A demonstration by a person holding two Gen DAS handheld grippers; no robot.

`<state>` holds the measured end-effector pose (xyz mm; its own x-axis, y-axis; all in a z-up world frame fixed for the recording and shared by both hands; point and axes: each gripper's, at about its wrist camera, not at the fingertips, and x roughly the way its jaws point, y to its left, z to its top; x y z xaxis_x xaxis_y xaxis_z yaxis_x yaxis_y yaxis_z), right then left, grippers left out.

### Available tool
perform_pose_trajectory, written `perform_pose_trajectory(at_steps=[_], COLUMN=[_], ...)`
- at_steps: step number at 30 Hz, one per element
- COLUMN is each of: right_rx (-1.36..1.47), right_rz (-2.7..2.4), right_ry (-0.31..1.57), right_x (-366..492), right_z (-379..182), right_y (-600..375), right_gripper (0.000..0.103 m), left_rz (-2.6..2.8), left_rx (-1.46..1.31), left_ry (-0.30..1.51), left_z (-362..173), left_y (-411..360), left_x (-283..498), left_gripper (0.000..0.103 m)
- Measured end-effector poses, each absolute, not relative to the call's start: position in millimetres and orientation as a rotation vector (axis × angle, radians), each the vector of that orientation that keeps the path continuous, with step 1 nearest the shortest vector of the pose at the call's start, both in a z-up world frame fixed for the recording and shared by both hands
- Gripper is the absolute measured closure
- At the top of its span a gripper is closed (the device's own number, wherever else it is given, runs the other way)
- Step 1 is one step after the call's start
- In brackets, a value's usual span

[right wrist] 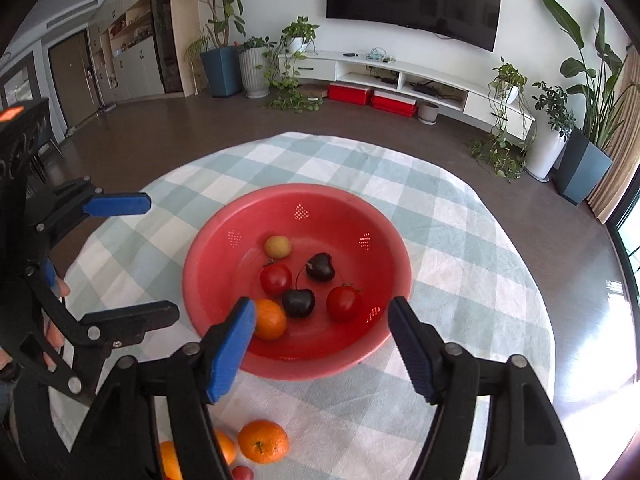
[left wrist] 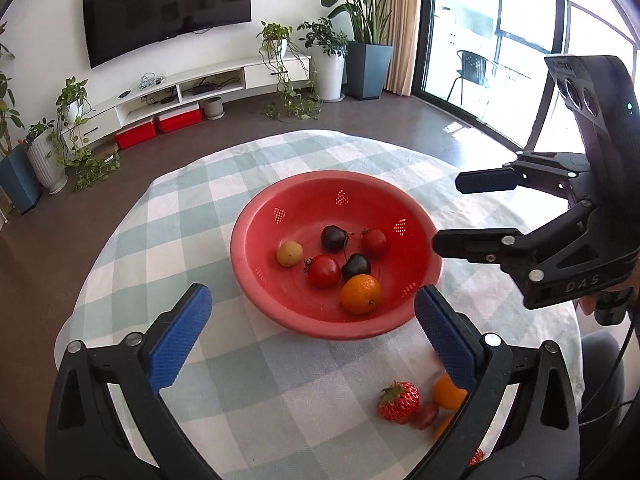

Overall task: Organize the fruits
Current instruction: 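Withdraw both grippers from the bowl toward the strawberries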

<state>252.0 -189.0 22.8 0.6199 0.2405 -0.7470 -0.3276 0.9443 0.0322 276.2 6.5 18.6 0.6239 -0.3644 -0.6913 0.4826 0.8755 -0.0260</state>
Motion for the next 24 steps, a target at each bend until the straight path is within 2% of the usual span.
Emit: perform_pose_trajectory(at_steps=[3, 17, 24], right_rx=[-0.032, 0.108, 0.178], right_rz=[0.333, 0.277, 0.261], right_ry=[0.823, 0.847, 0.891], right_x=[225, 106, 82], right_z=[27, -23, -48], right_y=[-203, -218, -220], right_gripper=[0.017, 0.016, 0.017], left_rz=[-0.485, -0.568, -0.55], left_rx=[0.129, 0.248, 0.225], left_ry=[0.726, 0.791, 0.879], left_z=[24, -25, -59], left_y=[18, -7, -25], left_x=[248, 103, 98], left_gripper=[0.0, 0.0, 0.001])
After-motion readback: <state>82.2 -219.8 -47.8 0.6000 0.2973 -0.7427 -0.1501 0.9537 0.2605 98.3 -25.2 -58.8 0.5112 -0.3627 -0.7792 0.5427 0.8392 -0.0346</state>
